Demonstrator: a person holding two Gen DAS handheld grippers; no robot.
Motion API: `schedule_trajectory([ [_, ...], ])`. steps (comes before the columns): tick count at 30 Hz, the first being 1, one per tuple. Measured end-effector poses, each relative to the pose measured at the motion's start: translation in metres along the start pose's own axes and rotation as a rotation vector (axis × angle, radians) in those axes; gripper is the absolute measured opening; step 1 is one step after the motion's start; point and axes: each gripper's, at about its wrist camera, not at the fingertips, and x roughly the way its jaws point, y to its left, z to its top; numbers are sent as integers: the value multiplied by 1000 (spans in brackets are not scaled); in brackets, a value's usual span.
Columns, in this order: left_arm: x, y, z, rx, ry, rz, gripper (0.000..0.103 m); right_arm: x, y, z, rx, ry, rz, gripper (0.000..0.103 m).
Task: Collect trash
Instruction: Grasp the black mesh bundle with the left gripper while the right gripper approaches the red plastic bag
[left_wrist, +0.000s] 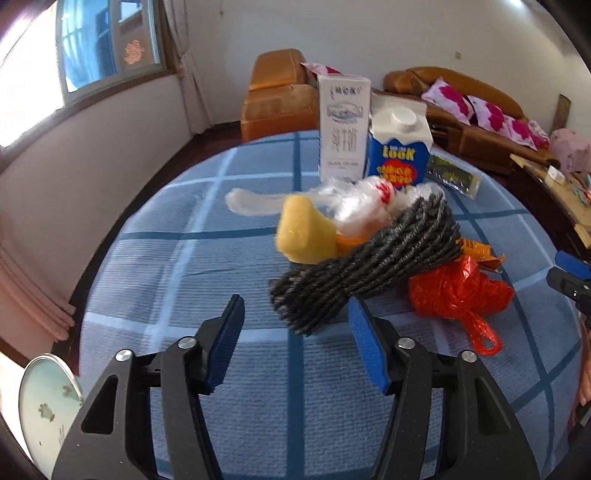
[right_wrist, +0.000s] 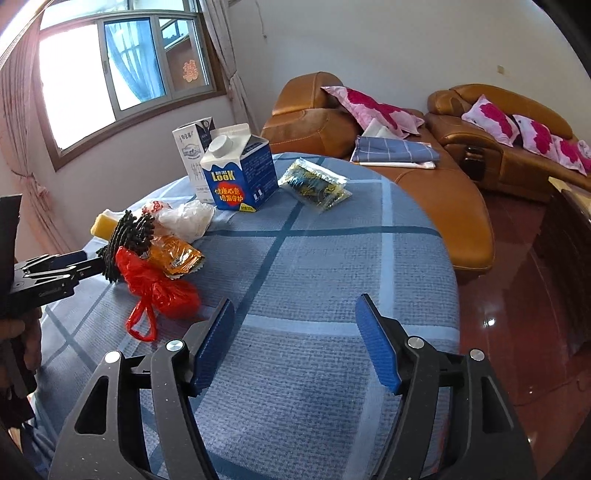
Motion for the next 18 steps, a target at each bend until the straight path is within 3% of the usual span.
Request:
schedule_trajectory([
  [3, 8, -2, 1, 9, 31, -34, 16, 2, 2, -1, -8, 2, -1, 68],
  [5, 8, -3, 2, 22, 28, -41, 2, 4, 3, -1, -7, 6, -1, 68],
  [12, -10, 2, 0, 30, 6, -34, 1, 7, 4, 0, -2, 13, 2, 68],
  [18, -60, 20, -12, 38, -39, 3, 1, 2, 8, 4, -2, 1, 1, 69],
])
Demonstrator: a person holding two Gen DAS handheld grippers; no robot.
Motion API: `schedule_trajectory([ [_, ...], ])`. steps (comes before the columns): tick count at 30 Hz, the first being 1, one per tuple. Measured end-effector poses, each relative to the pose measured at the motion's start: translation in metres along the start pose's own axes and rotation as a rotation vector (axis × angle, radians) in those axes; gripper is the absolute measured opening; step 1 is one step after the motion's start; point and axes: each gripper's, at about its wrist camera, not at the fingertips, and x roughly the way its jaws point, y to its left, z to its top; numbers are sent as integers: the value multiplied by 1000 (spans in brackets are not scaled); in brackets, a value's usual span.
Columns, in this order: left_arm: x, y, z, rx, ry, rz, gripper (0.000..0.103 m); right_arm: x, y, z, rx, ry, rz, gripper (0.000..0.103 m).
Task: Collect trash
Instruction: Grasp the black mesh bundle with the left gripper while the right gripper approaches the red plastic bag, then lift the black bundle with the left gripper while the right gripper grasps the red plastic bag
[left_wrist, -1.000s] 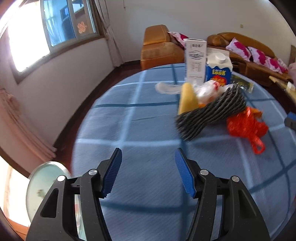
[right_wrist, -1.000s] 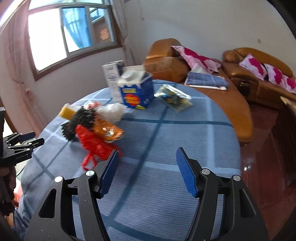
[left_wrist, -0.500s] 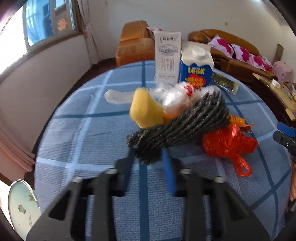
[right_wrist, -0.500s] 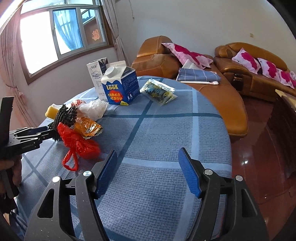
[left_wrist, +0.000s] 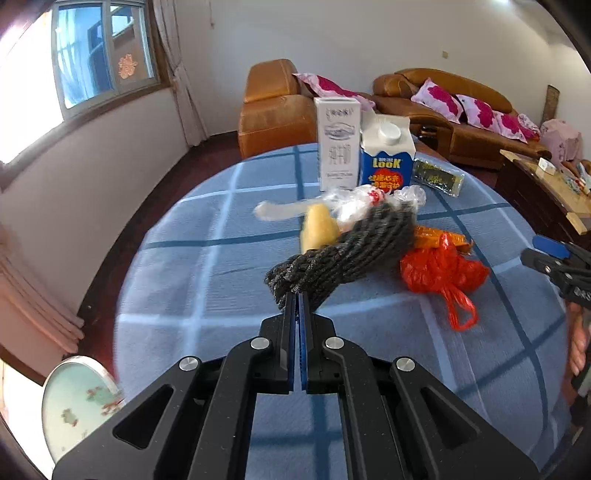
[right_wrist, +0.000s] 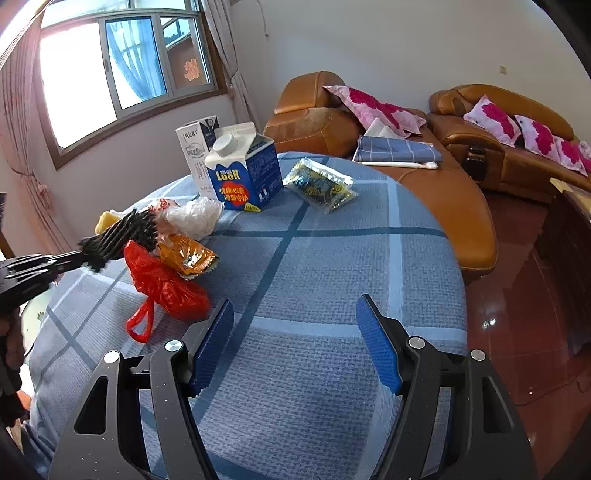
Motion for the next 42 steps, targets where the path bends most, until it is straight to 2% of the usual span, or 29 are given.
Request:
schedule_trajectory([
  [6, -35, 32, -35, -7, 50, 47, 1, -5, 13, 1, -18, -12, 17, 69],
  [10, -30, 51, -54, -33, 84, 110, 5, -3, 23, -2, -35, -6, 32, 69],
  [11, -28, 56, -57, -49, 87, 117, 14, -2, 25, -2, -38, -4, 35, 69],
  [12, -25, 62, -60, -66, 89, 136, 33, -2, 27, -3, -41, -3, 38, 69],
  [13, -24, 66, -62, -80, 86, 157, 38, -2, 29, -4, -44, -2, 40, 69],
  [19, -18, 70, -58, -143, 63, 113, 38, -4, 27, -2, -45, -6, 26, 70],
  [24, -14, 52, -50, -110, 33, 77, 43, -3, 24, -5, -41, 0, 22, 70],
  [26, -4, 52, -49, -117, 48, 81, 40, -1, 25, -5, -40, 3, 25, 70],
  [28, 9, 57, -52, -142, 80, 65, 18, -1, 25, -6, -40, 3, 29, 70],
  [30, 14, 60, -53, -153, 77, 55, 12, -1, 26, -6, -39, 4, 31, 71],
  [33, 14, 58, -52, -144, 76, 54, 7, 0, 26, -5, -33, 3, 28, 71],
  [38, -2, 59, -51, -138, 61, 46, 6, 3, 33, 3, -14, 7, 40, 71],
  [42, -23, 66, -54, -152, 34, 55, 6, 16, 54, 9, -30, 52, 64, 70],
])
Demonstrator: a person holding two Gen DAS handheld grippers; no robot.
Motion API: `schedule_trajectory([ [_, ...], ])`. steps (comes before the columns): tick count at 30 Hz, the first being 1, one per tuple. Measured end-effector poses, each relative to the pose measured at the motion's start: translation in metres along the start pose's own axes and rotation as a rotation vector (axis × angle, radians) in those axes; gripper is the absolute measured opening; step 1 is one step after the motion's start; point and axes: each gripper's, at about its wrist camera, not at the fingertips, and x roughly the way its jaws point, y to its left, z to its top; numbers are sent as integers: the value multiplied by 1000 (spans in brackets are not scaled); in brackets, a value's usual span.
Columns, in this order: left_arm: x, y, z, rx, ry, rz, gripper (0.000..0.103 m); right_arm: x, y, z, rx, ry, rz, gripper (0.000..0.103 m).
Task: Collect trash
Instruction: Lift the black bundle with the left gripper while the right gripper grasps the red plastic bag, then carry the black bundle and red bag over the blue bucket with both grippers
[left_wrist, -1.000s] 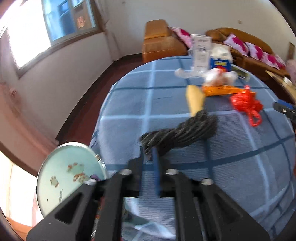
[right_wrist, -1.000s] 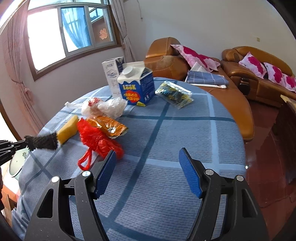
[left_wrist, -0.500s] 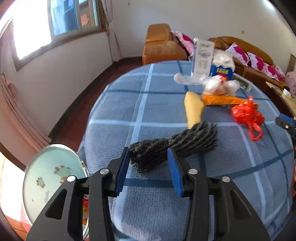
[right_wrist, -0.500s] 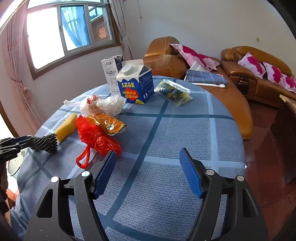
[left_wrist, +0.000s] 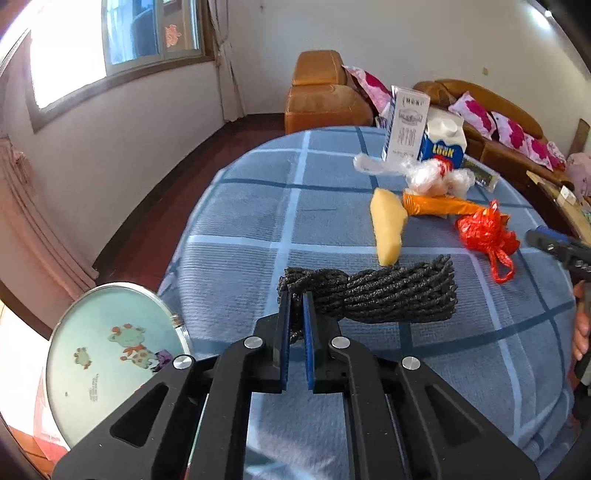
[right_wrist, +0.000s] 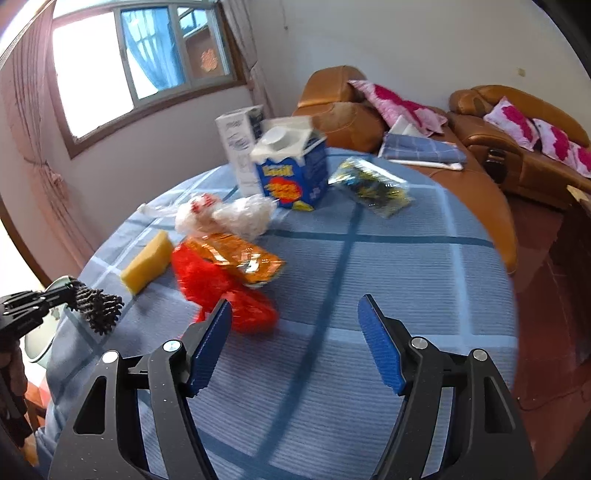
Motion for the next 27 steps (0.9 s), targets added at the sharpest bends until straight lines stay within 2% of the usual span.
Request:
schedule_trajectory([
  [3, -12, 9, -3, -9, -12, 10, 6, 14, 9, 1, 3, 57, 24, 66],
  [5, -18, 17, -6, -16, -14, 19, 6, 23, 13, 1, -4, 95, 34, 52],
  [6, -19, 19, -7, -18, -12, 21, 6, 25, 13, 2, 1, 107, 46, 48],
  [8, -22, 26, -10, -28, -10, 30, 6, 34, 14, 3, -2, 146, 66, 27],
  [9, -24, 30, -12, -34, -11, 34, 6, 39, 15, 2, -5, 171, 77, 24],
  [10, -27, 34, -13, -38, -13, 38, 6, 38, 16, 2, -12, 171, 85, 16],
  [14, -38, 46, -18, -52, -20, 64, 6, 27, 26, -1, -61, 141, 88, 11],
  [21, -60, 65, -24, -75, -35, 120, 6, -7, 66, 3, -180, 42, 115, 11],
  [27, -77, 81, -30, -98, -51, 147, 6, -21, 97, 11, -244, 0, 163, 11],
])
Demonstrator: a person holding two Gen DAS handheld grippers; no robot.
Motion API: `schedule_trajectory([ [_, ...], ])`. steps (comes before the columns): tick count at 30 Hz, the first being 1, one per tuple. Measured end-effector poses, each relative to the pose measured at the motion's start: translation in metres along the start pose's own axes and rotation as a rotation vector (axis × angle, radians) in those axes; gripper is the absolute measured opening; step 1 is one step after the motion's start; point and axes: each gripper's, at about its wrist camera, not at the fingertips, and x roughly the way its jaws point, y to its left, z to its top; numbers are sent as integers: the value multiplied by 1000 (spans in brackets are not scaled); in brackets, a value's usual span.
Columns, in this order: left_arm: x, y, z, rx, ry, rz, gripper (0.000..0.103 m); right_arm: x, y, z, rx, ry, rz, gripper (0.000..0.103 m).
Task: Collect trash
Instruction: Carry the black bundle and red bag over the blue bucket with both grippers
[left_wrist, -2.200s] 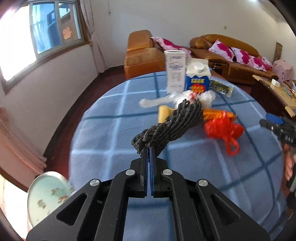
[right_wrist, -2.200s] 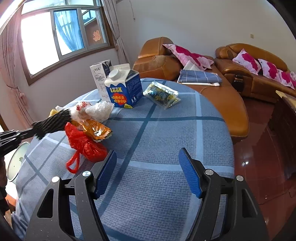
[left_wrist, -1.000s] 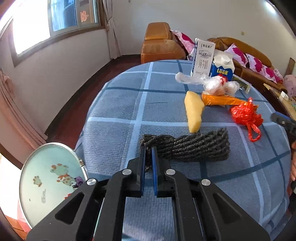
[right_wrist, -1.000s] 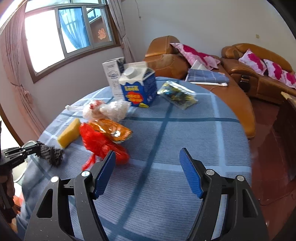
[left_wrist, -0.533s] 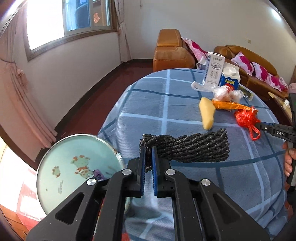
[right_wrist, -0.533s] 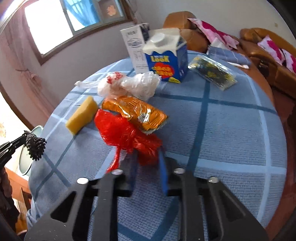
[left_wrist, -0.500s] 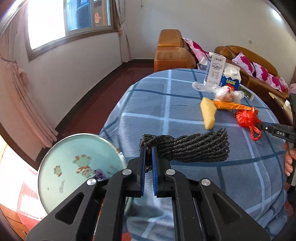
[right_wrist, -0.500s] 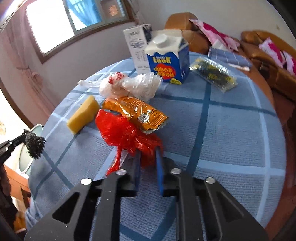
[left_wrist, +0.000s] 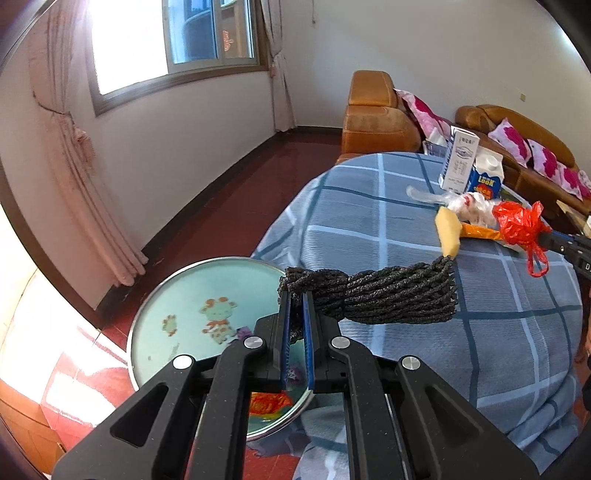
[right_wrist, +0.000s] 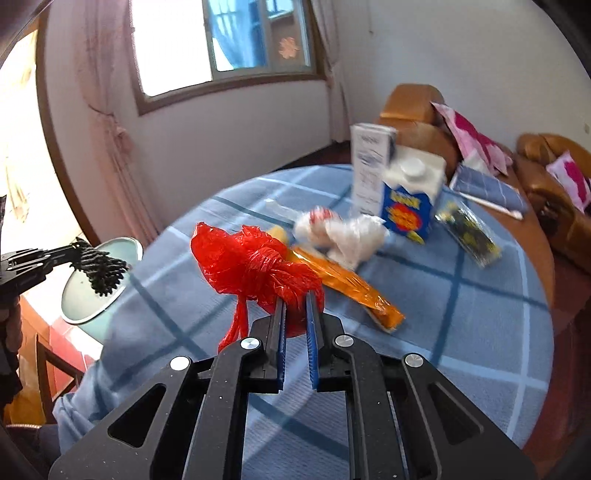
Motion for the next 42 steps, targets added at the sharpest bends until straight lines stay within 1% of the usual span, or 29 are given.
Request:
schedule_trajectory([
  [7, -7, 25, -6, -32, 1, 56, 6, 9, 29, 16, -76, -20, 19, 11],
  [17, -2, 50, -18, -68, 26, 142, 6, 39, 70, 33, -188, -20, 69, 11],
  [22, 2, 62, -23, -84, 41, 170, 6, 57, 89, 40, -237, -12, 98, 11],
  [32, 6, 81, -32, -108, 71, 233, 6, 86, 121, 48, -327, 5, 151, 11],
  [42, 4, 98, -37, -131, 79, 283, 6, 105, 149, 51, -392, 14, 198, 11],
])
